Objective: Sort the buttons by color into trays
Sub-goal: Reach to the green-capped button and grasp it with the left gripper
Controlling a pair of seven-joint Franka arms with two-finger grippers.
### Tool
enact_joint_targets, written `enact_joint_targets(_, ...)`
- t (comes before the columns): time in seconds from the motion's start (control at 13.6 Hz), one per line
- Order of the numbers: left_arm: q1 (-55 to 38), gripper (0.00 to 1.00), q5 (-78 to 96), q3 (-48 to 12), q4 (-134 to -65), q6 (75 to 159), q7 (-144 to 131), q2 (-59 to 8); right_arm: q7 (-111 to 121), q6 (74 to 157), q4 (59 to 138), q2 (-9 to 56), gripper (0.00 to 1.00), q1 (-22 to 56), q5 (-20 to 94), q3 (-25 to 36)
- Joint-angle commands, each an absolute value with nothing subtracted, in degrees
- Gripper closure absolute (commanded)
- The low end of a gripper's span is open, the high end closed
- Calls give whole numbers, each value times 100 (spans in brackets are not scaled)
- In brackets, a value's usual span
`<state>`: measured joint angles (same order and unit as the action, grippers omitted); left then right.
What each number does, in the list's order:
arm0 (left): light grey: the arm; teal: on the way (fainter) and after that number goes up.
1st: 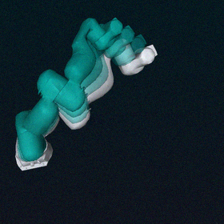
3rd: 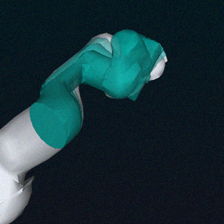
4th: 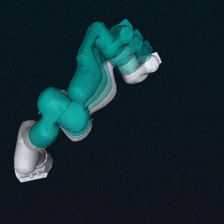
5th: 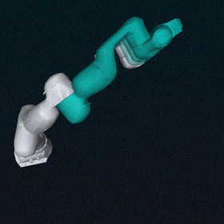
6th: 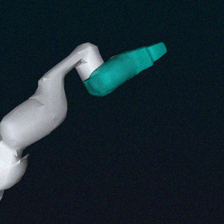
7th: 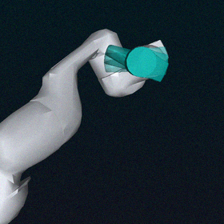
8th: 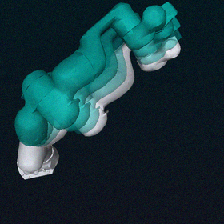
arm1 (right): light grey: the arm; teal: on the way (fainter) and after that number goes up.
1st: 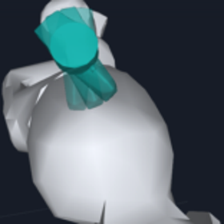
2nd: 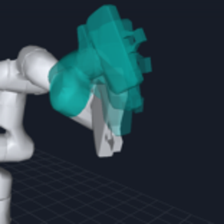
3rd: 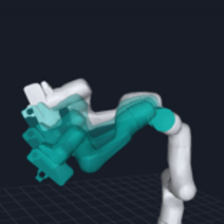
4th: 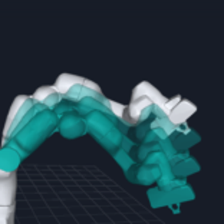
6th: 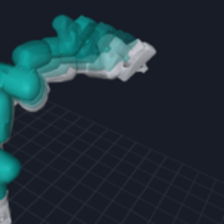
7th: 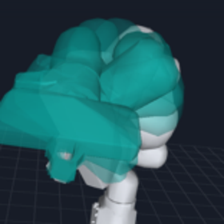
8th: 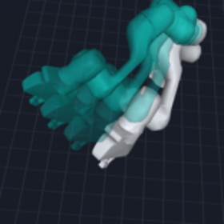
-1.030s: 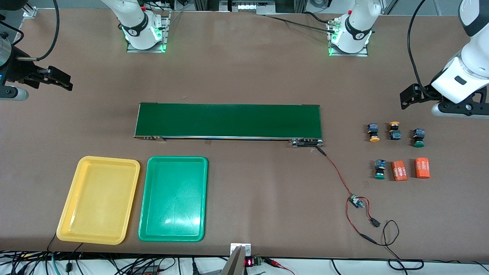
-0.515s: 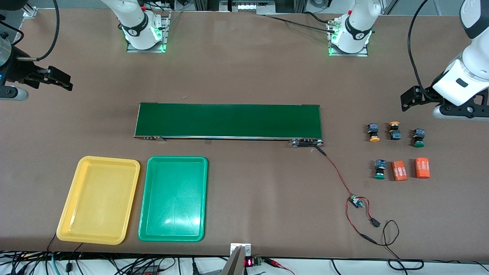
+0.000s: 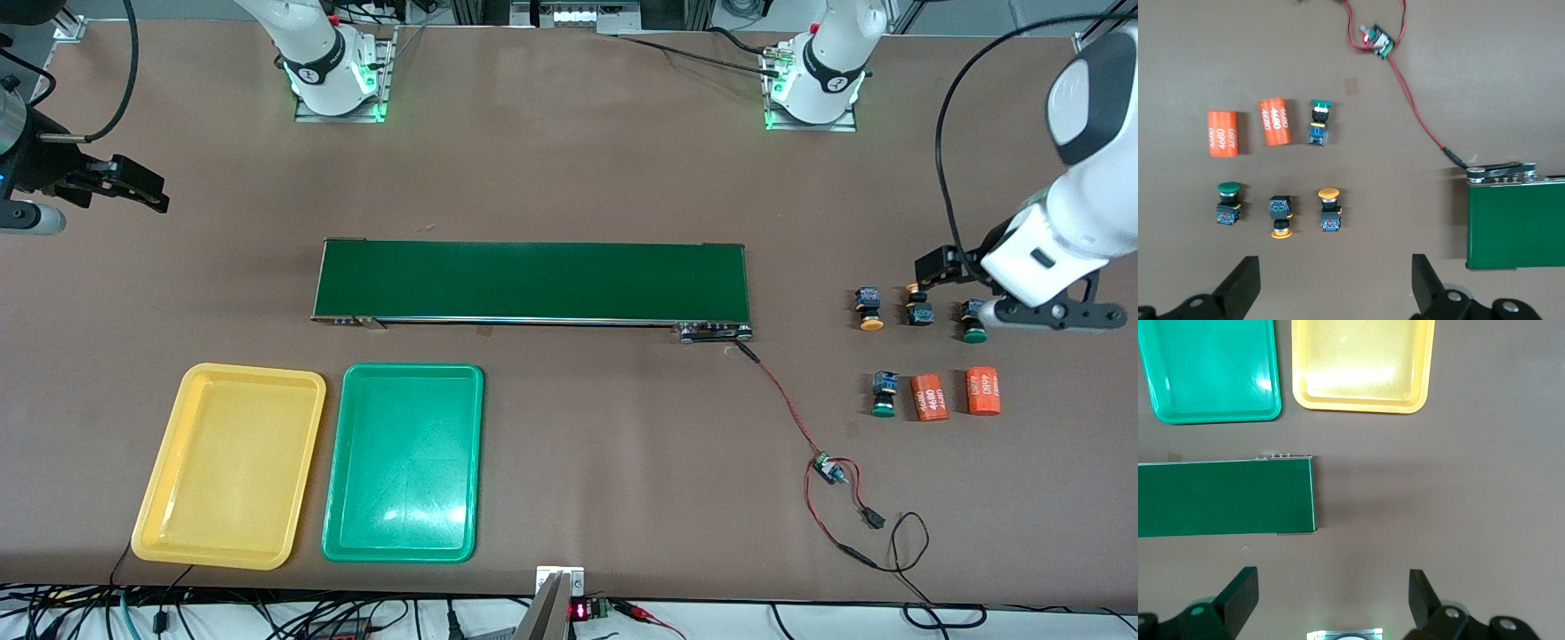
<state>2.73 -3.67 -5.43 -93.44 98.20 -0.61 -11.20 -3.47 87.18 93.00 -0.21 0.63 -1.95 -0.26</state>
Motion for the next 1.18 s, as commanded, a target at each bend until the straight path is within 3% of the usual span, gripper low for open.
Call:
enact_joint_targets(0.0,325,0,-333,-536,-9061,10034,9,-1862,-413,8789,9360,-53,0,79,-141,-9)
enact_joint_targets(0.44,342,0,-1308,-519,-9158,11625,52,-2820,-413,8991,9360,-18,0,88,-114,-9)
enact_joint_targets(0.66,544,0,-1327,-510,-9596,12969,237,-3250,-439,9193,9360,-9,0,131,-97,-18)
enact_joint_targets(1.1,817,0,-1327,-510,-10308,14384,264,-3673,-501,9229,9369,-9,0,228,-88,-18)
